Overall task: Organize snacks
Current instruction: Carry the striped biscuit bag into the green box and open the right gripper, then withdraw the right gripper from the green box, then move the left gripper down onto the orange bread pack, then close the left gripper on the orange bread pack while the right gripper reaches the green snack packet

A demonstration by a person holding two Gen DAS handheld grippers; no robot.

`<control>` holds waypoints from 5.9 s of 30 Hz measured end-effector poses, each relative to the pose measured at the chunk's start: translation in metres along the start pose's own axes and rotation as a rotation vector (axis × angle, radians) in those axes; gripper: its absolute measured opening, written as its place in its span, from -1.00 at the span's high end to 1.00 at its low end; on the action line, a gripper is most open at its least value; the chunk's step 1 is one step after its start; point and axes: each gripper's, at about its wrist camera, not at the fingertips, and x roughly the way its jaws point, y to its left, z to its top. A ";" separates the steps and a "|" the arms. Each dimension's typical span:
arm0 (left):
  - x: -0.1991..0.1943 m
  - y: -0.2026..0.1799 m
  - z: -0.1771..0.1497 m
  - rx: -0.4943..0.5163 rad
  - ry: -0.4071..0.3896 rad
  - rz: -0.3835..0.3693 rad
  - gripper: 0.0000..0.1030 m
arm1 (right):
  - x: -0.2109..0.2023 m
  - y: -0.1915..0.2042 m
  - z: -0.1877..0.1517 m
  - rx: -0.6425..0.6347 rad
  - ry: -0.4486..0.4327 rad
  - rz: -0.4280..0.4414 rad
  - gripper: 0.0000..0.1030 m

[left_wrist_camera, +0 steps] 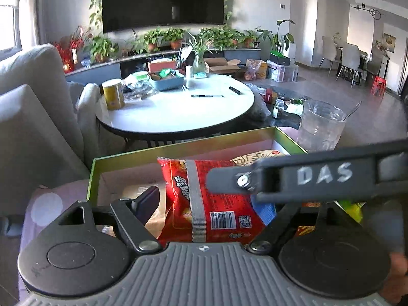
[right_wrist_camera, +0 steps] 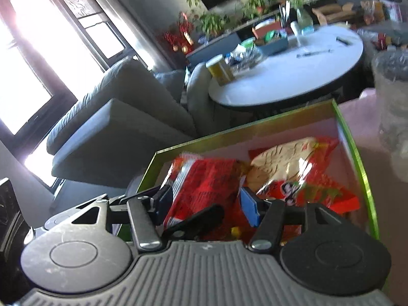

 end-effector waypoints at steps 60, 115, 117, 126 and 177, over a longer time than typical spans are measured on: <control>-0.199 -0.002 -0.099 -0.047 -0.141 0.020 -0.74 | -0.139 0.056 -0.098 -0.249 -0.059 -0.019 -0.07; -0.081 -0.057 -0.112 -0.088 0.117 -0.004 -0.78 | -0.122 -0.016 -0.115 -0.100 -0.054 -0.301 -0.17; -0.076 -0.059 -0.112 -0.083 0.130 0.005 -0.74 | -0.120 -0.020 -0.114 -0.094 -0.048 -0.304 -0.17; -0.062 -0.059 -0.113 -0.089 0.158 0.011 -0.72 | -0.110 -0.031 -0.112 -0.087 -0.035 -0.310 -0.17; -0.119 -0.045 -0.126 -0.195 0.005 0.023 0.20 | -0.097 -0.030 -0.114 -0.116 0.010 -0.335 -0.17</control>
